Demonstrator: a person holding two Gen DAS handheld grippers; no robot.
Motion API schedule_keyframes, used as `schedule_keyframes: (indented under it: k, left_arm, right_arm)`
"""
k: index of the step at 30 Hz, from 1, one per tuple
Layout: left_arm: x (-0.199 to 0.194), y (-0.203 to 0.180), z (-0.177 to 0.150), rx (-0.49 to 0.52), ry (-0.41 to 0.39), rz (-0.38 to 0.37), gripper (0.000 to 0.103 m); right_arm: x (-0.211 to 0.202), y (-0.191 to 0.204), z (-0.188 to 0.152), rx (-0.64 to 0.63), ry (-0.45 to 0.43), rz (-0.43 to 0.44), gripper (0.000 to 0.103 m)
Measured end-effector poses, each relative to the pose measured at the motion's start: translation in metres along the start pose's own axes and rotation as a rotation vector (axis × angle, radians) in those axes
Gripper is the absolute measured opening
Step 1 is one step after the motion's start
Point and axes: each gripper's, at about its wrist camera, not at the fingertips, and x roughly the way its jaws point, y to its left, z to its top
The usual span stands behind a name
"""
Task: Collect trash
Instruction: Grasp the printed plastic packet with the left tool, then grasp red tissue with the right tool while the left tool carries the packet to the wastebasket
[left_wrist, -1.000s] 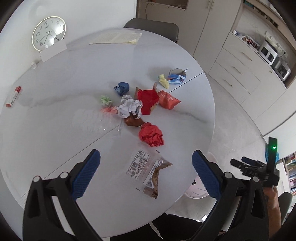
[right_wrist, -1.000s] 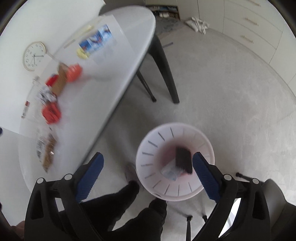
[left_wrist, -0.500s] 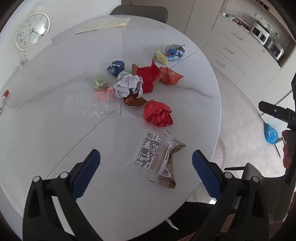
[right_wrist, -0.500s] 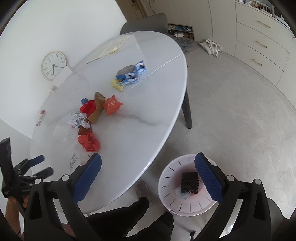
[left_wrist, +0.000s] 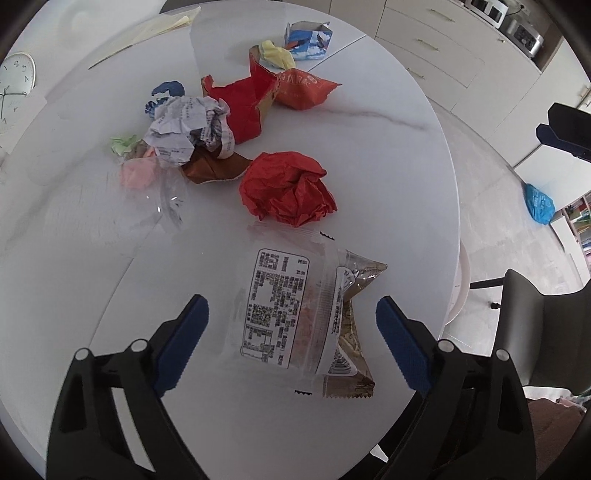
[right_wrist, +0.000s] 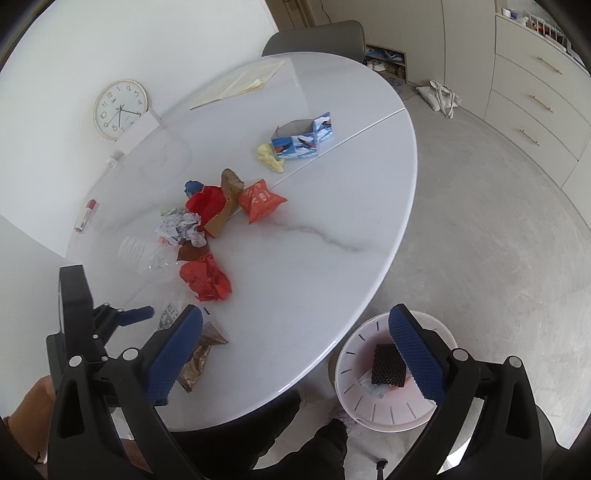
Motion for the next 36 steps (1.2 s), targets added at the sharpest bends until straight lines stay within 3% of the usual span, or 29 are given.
schedule_keyframes:
  k: [3,5,8,18,24,29,31,36]
  left_arm:
    - [0.005,0.0,-0.001,0.008,0.015,-0.009,0.074]
    - [0.007,0.001,-0.002,0.01,0.019,-0.016,0.059]
    - [0.007,0.005,-0.005,-0.002,0.008,-0.047,0.047]
    - [-0.024,0.024,-0.018,-0.03,-0.058,-0.071,0.043]
    - [-0.054,0.048,-0.029,-0.088,-0.079,-0.022,0.044]
    - [-0.071,0.071,-0.041,-0.184,-0.089,0.021,0.044]
    - [-0.078,0.075,-0.043,-0.208,-0.1,0.03,0.044]
    - [-0.09,0.07,-0.038,-0.199,-0.129,0.038,0.044]
  right_arm:
    - [0.004,0.01,0.0,-0.013,0.006,0.004,0.1]
    - [0.008,0.015,0.001,-0.024,0.01,0.004,0.1]
    - [0.014,0.026,0.002,-0.047,0.016,0.01,0.1]
    - [0.073,0.074,0.021,-0.184,0.074,0.078,0.1]
    - [0.126,0.103,0.027,-0.276,0.153,0.091,0.093]
    - [0.154,0.12,0.023,-0.331,0.208,0.071,0.078]
    - [0.159,0.125,0.02,-0.347,0.223,0.071,0.056]
    - [0.147,0.119,0.018,-0.326,0.212,0.085,0.035]
